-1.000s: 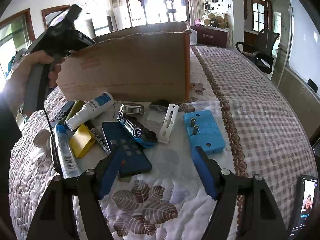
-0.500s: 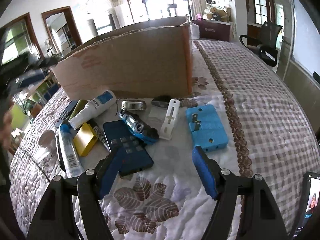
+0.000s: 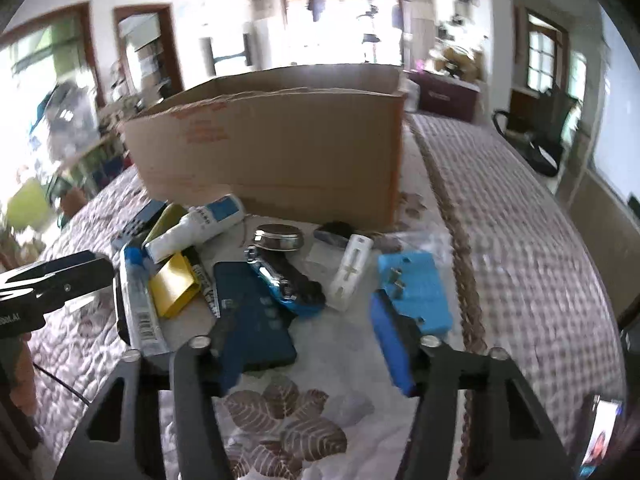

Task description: Organize objects

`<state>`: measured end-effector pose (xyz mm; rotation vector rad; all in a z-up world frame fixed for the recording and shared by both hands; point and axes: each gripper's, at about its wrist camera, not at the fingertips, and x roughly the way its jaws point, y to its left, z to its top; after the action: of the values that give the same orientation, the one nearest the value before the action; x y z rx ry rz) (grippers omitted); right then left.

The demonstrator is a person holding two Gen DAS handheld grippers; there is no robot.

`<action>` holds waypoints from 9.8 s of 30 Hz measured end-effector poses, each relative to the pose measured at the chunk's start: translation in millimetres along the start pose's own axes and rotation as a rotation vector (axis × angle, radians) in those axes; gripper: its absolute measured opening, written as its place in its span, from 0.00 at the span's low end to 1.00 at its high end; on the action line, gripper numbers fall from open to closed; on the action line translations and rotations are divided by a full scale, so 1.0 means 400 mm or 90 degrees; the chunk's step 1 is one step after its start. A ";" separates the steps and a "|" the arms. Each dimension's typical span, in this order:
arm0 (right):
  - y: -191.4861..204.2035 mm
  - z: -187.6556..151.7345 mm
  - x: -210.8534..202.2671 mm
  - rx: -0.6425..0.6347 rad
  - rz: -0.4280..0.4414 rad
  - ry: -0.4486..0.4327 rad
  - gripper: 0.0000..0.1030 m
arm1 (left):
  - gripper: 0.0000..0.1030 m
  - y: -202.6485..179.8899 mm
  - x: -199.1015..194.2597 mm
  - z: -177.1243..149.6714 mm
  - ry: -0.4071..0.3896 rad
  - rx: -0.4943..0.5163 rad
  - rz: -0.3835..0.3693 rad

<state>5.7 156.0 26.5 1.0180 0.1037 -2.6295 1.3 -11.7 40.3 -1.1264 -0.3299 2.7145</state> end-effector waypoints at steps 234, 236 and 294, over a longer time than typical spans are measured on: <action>-0.064 0.387 -0.049 0.000 -0.042 -0.077 1.00 | 0.43 -0.004 0.041 -0.025 0.111 -0.049 -0.042; -0.047 0.444 0.028 -0.005 -0.029 -0.045 1.00 | 0.43 -0.010 0.043 -0.028 0.107 -0.040 -0.032; -0.067 -0.037 -0.005 0.124 -0.065 0.029 1.00 | 0.28 -0.154 0.296 0.160 0.159 0.154 0.146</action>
<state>8.2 184.6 15.6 1.1644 -0.0950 -2.7514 -121.5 68.7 21.4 -1.4834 0.1696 2.6610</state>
